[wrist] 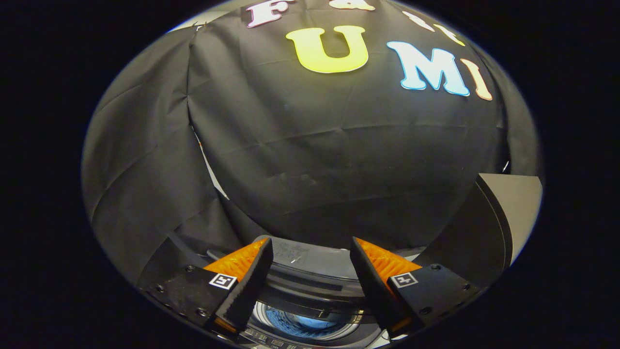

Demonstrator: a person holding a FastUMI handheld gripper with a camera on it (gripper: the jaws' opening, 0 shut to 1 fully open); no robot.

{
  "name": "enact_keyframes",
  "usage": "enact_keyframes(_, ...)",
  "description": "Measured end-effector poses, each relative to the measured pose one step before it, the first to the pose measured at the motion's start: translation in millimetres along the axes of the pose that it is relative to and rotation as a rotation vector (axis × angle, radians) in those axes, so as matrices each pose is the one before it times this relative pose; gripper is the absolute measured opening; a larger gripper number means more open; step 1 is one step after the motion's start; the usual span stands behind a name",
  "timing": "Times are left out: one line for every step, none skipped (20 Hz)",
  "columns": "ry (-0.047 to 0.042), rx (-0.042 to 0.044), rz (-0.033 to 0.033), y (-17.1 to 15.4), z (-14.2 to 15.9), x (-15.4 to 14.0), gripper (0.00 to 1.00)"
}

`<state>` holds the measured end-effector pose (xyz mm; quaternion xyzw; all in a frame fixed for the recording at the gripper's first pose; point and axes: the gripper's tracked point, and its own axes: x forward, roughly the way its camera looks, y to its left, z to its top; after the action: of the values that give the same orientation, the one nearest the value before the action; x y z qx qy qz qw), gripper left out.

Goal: Put the clothes into the washing machine and then close the washing machine lid.

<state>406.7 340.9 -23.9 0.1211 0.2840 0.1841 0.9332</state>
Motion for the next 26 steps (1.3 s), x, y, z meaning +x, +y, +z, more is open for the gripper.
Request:
enact_keyframes(0.00449,0.00218,0.00301,2.4,-7.66,-4.48,0.99)
enact_keyframes(0.00723,0.00308,0.00072,3.66,-11.0,-6.02,0.99)
enact_keyframes(0.00621,0.00408,0.00668,1.92,-15.45,-6.58,0.99)
enact_keyframes(0.01251,0.00558,0.00373,3.15,-17.46,-6.23,1.0)
enact_keyframes(0.01903,0.00823,0.00569,2.95,-20.47,-6.0,1.0)
enact_keyframes(0.01613,0.01203,0.00611,3.36,-22.99,-8.66,0.99)
enact_keyframes(0.00603,0.0028,0.00508,2.48,-16.75,-6.53,0.98)
enact_keyframes(-0.00196,-0.01268,0.00301,3.55,-15.18,-9.28,0.98)
enact_keyframes(-0.00339,-0.02277,0.01131,3.74,-9.71,-7.81,0.98)
enact_keyframes(-0.00354,-0.02443,0.0095,1.46,-4.89,-7.74,0.98)
enact_keyframes(-0.0089,-0.02101,0.01255,3.3,-2.97,-9.11,0.98)
enact_keyframes(-0.01955,-0.02483,0.01752,5.58,1.32,-10.4,0.98)
enact_keyframes(-0.01783,-0.021,0.00494,1.28,2.67,-10.46,0.99)
enact_keyframes(-0.02912,-0.01846,0.00598,0.79,6.2,-14.25,0.99)
enact_keyframes(-0.03419,-0.01094,0.00172,0.27,7.47,-15.49,0.98)
enact_keyframes(-0.03567,-0.00793,0.00131,-2.79,8.77,-15.92,0.98)
enact_keyframes(-0.04331,-0.00718,-0.00564,-6.5,11.31,-18.39,0.98)
enact_keyframes(-0.03619,-0.0054,-0.00693,-8.85,11.91,-14.81,0.98)
enact_keyframes(-0.04082,-0.00611,-0.01041,-11.55,11.32,-17.17,0.98)
enact_keyframes(-0.03858,-0.00672,-0.01793,-14.09,12.14,-15.63,0.98)
enact_keyframes(-0.03268,-0.00819,-0.03075,-16.36,8.34,-18.89,0.98)
enact_keyframes(-0.03422,-0.00376,-0.03646,-20.25,9.47,-19.15,0.98)
enact_keyframes(-0.03981,-0.0024,-0.02159,-18.4,11.54,-17.62,0.98)
enact_keyframes(-0.03502,-0.00393,-0.02936,-19.25,10.46,-17.24,0.98)
enact_keyframes(-0.02781,-0.00915,-0.03149,-22.61,5.52,-17.91,0.98)
enact_keyframes(-0.01772,-0.01108,-0.03696,-23.47,3.26,-15.13,0.98)
